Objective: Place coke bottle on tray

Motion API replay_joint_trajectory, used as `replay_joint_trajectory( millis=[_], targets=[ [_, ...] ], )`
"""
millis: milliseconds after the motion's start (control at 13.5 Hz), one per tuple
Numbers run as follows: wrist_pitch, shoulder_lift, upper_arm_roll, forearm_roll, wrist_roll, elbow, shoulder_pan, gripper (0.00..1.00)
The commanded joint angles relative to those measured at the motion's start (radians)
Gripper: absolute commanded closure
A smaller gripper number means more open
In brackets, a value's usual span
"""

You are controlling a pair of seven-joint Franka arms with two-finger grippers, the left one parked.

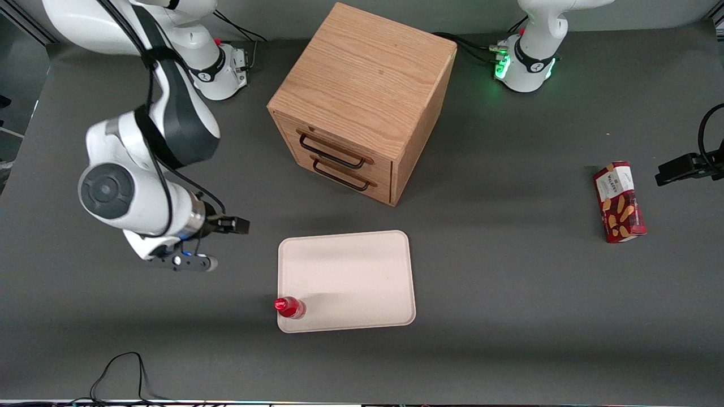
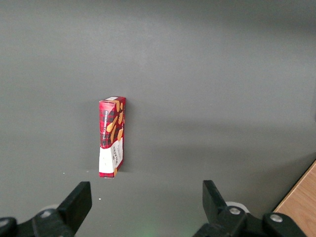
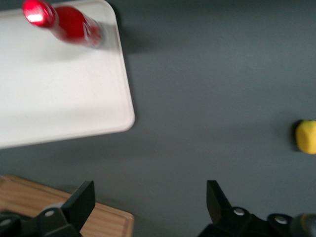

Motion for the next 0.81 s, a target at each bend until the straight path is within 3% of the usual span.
replay_joint_trajectory(
  millis=[0, 369, 591, 739],
  targets=[
    [0.046, -0.22, -0.053, 0.04, -0.14, -0.264, -0.006, 0.0],
    [0.041, -0.495, -0.167, 0.049, -0.255, -0.499, -0.003, 0.0],
    [-0.002, -0.521, -0.17, 0.035, -0.257, -0.487, -0.006, 0.0],
    [-0.003, -0.514, -0.16, 0.037, -0.28, -0.469, -0.061, 0.0]
  ],
)
